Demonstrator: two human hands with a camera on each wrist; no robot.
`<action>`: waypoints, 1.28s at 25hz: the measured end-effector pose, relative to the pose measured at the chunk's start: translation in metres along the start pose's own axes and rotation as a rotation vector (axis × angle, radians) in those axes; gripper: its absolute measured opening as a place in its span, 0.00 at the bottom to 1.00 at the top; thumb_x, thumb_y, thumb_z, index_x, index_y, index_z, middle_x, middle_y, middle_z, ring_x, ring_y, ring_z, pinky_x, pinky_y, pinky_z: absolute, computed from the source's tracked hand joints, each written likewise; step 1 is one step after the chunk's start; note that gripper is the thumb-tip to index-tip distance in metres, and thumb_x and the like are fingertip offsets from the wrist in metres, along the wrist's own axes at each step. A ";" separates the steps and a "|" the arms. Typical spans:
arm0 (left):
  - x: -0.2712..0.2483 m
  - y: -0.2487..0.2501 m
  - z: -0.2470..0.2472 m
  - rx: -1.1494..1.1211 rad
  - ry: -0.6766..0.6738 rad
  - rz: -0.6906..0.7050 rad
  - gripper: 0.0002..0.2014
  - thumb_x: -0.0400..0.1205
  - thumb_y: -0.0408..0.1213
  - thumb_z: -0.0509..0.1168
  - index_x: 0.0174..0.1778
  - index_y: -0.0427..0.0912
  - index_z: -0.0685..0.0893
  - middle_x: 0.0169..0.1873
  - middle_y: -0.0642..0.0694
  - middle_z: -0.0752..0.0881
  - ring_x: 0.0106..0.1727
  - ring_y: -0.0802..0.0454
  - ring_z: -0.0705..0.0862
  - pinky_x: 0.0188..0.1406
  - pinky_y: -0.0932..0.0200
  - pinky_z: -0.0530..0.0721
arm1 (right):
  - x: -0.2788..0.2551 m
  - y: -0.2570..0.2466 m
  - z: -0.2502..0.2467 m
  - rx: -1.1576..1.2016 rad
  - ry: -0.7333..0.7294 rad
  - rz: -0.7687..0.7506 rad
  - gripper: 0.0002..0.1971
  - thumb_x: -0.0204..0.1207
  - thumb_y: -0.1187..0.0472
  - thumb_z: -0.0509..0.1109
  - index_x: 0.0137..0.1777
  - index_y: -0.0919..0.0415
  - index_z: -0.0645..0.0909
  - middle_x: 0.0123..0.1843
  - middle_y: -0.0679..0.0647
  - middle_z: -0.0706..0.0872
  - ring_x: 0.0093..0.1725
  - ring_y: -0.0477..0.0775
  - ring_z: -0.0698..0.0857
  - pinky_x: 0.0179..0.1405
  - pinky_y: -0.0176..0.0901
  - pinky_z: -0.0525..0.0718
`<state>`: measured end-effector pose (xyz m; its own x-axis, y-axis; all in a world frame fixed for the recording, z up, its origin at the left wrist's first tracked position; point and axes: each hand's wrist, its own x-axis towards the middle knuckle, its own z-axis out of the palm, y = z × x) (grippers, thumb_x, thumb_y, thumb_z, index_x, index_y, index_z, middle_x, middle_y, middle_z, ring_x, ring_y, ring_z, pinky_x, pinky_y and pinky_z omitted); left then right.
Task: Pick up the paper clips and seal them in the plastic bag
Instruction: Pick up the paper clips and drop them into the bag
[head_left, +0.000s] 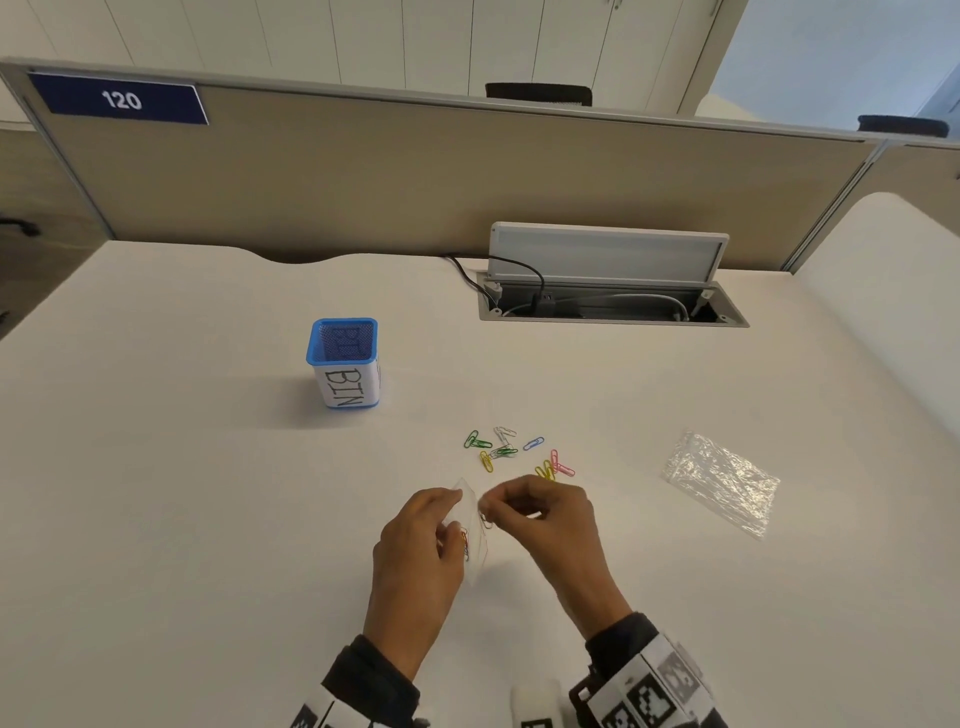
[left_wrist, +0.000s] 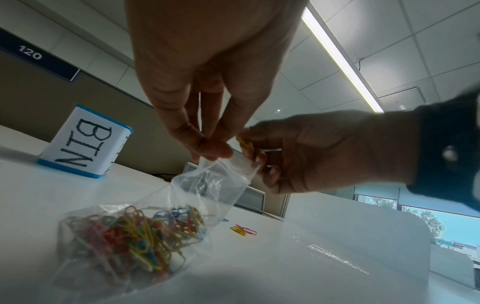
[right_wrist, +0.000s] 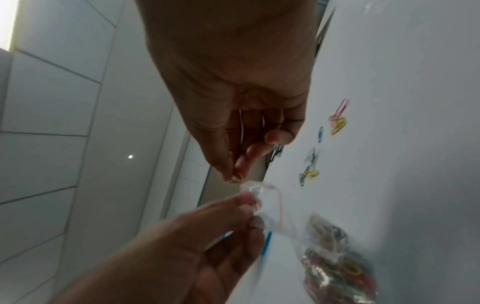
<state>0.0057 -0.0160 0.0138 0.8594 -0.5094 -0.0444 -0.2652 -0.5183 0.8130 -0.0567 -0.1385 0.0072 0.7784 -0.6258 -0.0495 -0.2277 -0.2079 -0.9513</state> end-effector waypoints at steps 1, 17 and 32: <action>-0.001 0.001 0.000 -0.011 -0.002 -0.001 0.17 0.78 0.34 0.63 0.64 0.42 0.78 0.65 0.45 0.81 0.58 0.50 0.82 0.63 0.49 0.82 | -0.002 -0.005 0.004 0.004 -0.011 -0.027 0.01 0.68 0.61 0.78 0.37 0.57 0.89 0.34 0.48 0.91 0.35 0.42 0.87 0.39 0.27 0.83; 0.002 -0.010 -0.007 -0.043 0.071 -0.008 0.15 0.78 0.30 0.62 0.61 0.42 0.80 0.61 0.47 0.83 0.49 0.49 0.83 0.59 0.48 0.84 | 0.044 0.051 -0.022 -0.891 -0.235 0.100 0.31 0.79 0.68 0.57 0.81 0.59 0.53 0.85 0.56 0.53 0.84 0.62 0.52 0.79 0.55 0.60; 0.002 -0.002 -0.005 -0.033 0.009 -0.034 0.17 0.78 0.31 0.63 0.64 0.40 0.78 0.65 0.44 0.81 0.53 0.54 0.80 0.64 0.45 0.82 | 0.022 0.063 -0.027 -0.698 -0.181 -0.063 0.19 0.75 0.67 0.69 0.65 0.54 0.81 0.62 0.52 0.80 0.56 0.49 0.79 0.53 0.37 0.78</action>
<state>0.0098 -0.0130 0.0150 0.8717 -0.4854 -0.0670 -0.2215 -0.5123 0.8298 -0.0693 -0.1858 -0.0459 0.8733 -0.4751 -0.1082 -0.4527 -0.7089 -0.5409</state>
